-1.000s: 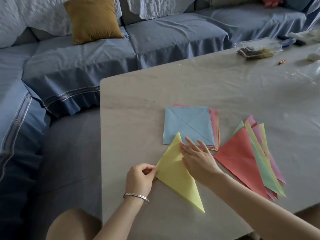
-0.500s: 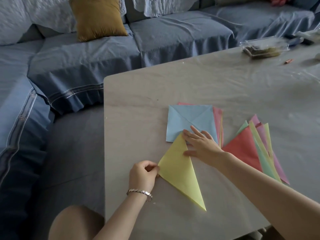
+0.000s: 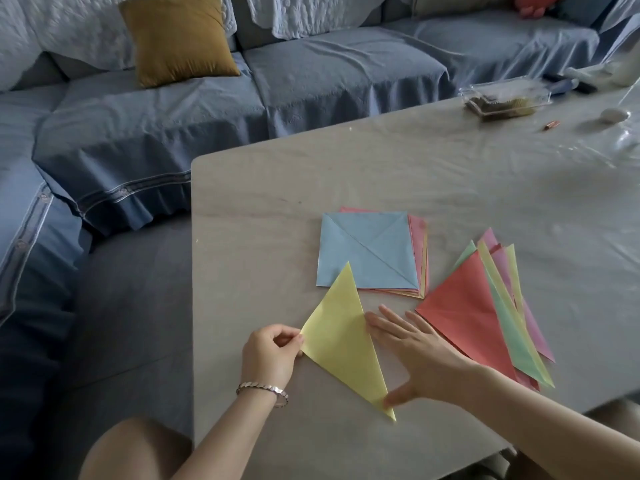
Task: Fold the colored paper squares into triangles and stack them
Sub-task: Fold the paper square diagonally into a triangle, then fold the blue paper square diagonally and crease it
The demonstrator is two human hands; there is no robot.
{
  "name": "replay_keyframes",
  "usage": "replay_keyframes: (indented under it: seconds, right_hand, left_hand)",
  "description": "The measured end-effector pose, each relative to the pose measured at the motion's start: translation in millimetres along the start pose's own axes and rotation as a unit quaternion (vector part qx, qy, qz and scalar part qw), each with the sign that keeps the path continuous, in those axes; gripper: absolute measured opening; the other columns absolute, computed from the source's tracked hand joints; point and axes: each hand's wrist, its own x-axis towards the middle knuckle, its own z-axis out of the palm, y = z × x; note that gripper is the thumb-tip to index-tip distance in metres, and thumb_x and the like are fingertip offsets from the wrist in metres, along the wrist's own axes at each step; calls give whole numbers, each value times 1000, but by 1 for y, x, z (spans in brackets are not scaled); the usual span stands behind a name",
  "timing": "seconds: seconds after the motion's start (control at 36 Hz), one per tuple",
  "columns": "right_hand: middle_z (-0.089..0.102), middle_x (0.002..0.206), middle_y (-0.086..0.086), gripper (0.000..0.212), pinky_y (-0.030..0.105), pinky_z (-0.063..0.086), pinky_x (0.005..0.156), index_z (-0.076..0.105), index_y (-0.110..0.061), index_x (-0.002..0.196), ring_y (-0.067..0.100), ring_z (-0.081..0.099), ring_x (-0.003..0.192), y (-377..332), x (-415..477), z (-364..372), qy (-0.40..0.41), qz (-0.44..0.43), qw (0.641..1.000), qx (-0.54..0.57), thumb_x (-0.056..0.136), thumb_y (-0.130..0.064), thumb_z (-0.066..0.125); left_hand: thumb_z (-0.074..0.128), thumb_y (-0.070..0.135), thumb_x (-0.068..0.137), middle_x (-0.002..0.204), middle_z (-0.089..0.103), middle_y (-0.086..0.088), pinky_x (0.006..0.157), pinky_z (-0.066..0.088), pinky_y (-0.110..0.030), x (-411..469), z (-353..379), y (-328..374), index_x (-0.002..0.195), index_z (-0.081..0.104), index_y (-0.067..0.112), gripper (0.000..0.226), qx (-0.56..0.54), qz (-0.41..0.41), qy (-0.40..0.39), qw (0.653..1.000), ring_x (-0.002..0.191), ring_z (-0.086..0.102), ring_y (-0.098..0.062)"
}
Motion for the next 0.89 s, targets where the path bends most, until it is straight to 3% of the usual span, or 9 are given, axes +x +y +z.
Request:
replay_keyframes:
  seconds: [0.08,0.19,0.31,0.39,0.47,0.56,0.64,0.75,0.89]
  right_hand:
    - [-18,153,-10,129,28,-17,108,-5,-13,148,6,-29,133,-2,-7,1,-12,-8,1000,-1,54,-71,62]
    - [-18,150,-15,130,36,-13,115,-5,-13,148,9,-28,136,-6,-13,-2,-28,-15,999,25,56,-65,71]
    - [-8,146,-19,107,26,-7,113,4,-41,142,4,-16,138,-11,-14,-7,46,13,984,174,64,-52,76]
    - [25,147,-12,74,29,22,113,18,-62,123,9,23,137,-15,-12,-12,204,41,921,330,74,-44,71]
    - [60,112,-8,56,37,50,90,49,-63,108,15,58,102,-16,-12,-17,297,75,829,469,78,-22,73]
    - [59,73,3,49,33,47,62,68,-49,81,17,51,65,-6,-19,-24,362,124,773,506,80,0,67]
    - [59,70,4,43,23,42,55,68,-37,75,14,49,61,14,-35,-30,400,189,736,512,84,4,61]
    - [61,92,7,32,18,44,55,66,-33,90,19,51,69,54,-56,-30,388,306,768,406,87,-2,56]
    - [34,138,15,41,46,31,102,52,-20,127,33,26,128,63,-61,-27,262,437,837,201,87,-21,61]
  left_hand:
    - [67,8,79,56,64,4,55,44,-19,-1,0,0,65,65,22,20,-3,-1,4,1000,51,59,-3]
    - [67,6,79,54,63,4,57,44,-21,-1,0,0,64,65,21,21,-8,-8,2,1000,52,59,-7]
    - [67,3,79,60,65,2,54,45,-11,-4,-1,7,64,65,19,21,-60,0,11,998,56,60,-8]
    - [65,-2,80,58,65,0,51,48,-11,-11,1,20,67,66,13,19,-152,-4,-13,988,49,61,-5]
    - [65,-3,79,52,65,4,50,50,-14,-19,9,38,69,65,11,18,-193,17,-54,979,47,61,-4]
    - [65,1,81,52,65,6,53,50,-17,-20,19,51,68,65,13,17,-174,56,-83,980,51,61,-4]
    - [62,11,85,64,65,8,60,45,-16,-10,28,56,73,66,15,14,-99,107,-59,987,59,57,0]
    - [59,14,86,106,63,-1,79,41,-16,14,35,58,111,60,10,25,-5,76,2,997,97,58,-12]
    - [55,17,86,136,45,-6,94,36,-27,37,37,68,133,41,14,49,47,11,-9,999,124,44,-21]
